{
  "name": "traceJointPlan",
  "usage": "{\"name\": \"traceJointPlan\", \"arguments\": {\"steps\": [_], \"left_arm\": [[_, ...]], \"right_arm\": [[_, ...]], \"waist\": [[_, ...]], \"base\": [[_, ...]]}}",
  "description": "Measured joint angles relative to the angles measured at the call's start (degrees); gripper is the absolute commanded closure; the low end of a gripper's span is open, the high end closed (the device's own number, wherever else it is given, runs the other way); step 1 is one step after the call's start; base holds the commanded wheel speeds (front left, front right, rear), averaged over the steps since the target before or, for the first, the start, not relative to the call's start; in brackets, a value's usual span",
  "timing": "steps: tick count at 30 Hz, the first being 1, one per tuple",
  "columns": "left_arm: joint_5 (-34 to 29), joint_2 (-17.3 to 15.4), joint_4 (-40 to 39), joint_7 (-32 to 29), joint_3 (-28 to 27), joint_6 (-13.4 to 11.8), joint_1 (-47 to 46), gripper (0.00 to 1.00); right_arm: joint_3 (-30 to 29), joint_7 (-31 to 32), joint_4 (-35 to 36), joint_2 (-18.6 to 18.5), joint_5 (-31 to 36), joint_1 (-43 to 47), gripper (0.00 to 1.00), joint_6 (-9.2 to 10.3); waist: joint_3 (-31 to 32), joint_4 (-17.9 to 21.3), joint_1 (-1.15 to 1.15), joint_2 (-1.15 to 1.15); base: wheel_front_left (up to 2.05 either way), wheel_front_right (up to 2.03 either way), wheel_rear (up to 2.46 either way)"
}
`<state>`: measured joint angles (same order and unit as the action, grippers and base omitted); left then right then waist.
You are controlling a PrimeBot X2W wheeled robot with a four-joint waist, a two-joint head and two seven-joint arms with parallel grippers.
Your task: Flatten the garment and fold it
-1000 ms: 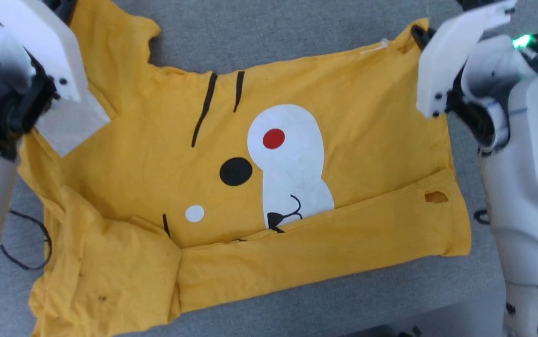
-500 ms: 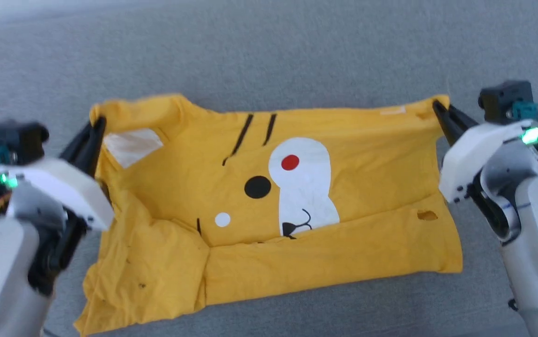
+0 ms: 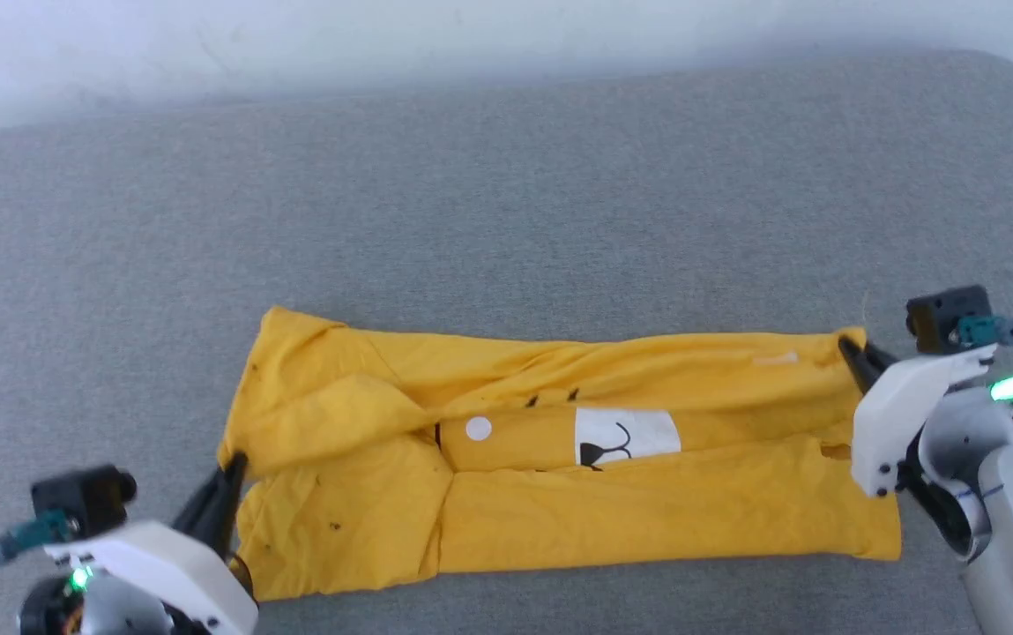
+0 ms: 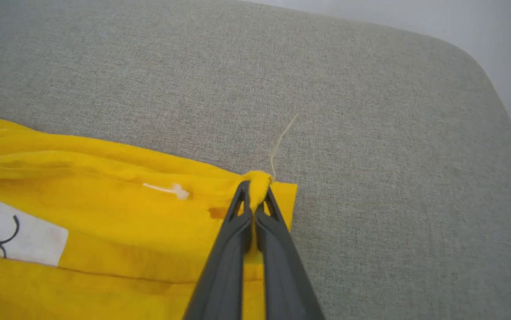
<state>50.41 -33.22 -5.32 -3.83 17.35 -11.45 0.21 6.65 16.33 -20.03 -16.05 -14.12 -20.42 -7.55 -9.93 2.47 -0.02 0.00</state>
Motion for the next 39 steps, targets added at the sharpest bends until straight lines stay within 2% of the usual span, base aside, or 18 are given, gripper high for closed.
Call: {"name": "traceJointPlan", "arguments": {"steps": [7,15,16,17,18,19,20,25,30,36,39], "left_arm": [[3.44,2.77,3.82,0.81,1.31,1.42,4.76,1.00],[4.53,5.46,10.09,-1.70,5.42,3.93,5.27,1.00],[4.54,5.83,10.60,-1.70,5.63,4.14,4.94,1.00],[4.53,6.15,11.13,-1.68,5.84,4.44,4.42,0.77],[4.53,6.45,11.61,-1.46,5.91,4.56,4.10,0.46],[4.53,6.80,12.01,-1.21,6.04,4.83,3.84,0.08],[4.53,7.10,12.27,-1.19,6.30,4.98,3.60,0.00],[3.91,8.87,12.16,0.10,7.46,6.17,2.82,0.00],[0.70,9.98,11.20,5.76,7.54,6.08,2.24,0.00],[-5.86,11.48,10.79,15.10,7.02,4.68,-1.58,0.00],[-9.26,12.36,11.71,17.55,6.03,3.79,-3.60,0.00]], "right_arm": [[3.15,3.31,-3.28,-1.87,-0.05,1.64,1.00,0.00],[7.75,5.84,-9.25,-3.56,-0.79,-0.12,1.00,-0.04],[7.58,5.93,-9.99,-3.55,-1.36,-0.52,0.97,-0.05],[7.32,6.14,-10.48,-3.53,-1.94,-0.69,0.72,-0.05],[7.02,6.21,-10.72,-3.49,-2.46,-0.75,0.13,-0.05],[6.57,6.16,-10.94,-3.45,-2.99,-0.75,0.00,-0.05],[6.13,6.16,-11.12,-3.35,-3.52,-0.74,0.00,-0.05],[3.20,5.79,-9.49,-2.69,-5.94,1.29,0.00,-0.04],[-1.41,4.23,-4.01,-0.86,-7.27,7.89,0.00,-0.01],[-9.64,-0.45,4.49,4.77,-5.48,14.21,0.00,0.00],[-13.54,-2.87,8.66,8.40,-3.31,16.06,0.00,0.00]], "waist": [[0.60,-1.63,0.01,0.00],[-0.68,-2.21,0.01,0.00],[-0.74,-2.40,0.01,0.00],[-0.77,-2.61,0.01,0.00],[-0.78,-2.80,0.01,0.00],[-0.75,-3.00,0.01,0.00],[-0.64,-3.19,0.01,0.00],[0.53,-4.00,0.02,0.00],[2.10,-4.93,0.02,0.00],[4.10,-5.71,0.02,0.00],[5.08,-5.98,0.02,0.00]], "base": [[0.00,0.00,0.00],[0.00,0.00,0.00],[0.00,0.00,0.00],[0.00,0.00,0.00],[0.00,0.00,0.00],[0.00,0.00,0.00],[0.00,0.00,0.00],[0.00,0.00,0.00],[0.00,0.00,0.00],[0.00,0.00,0.00],[0.00,0.00,0.00]]}}
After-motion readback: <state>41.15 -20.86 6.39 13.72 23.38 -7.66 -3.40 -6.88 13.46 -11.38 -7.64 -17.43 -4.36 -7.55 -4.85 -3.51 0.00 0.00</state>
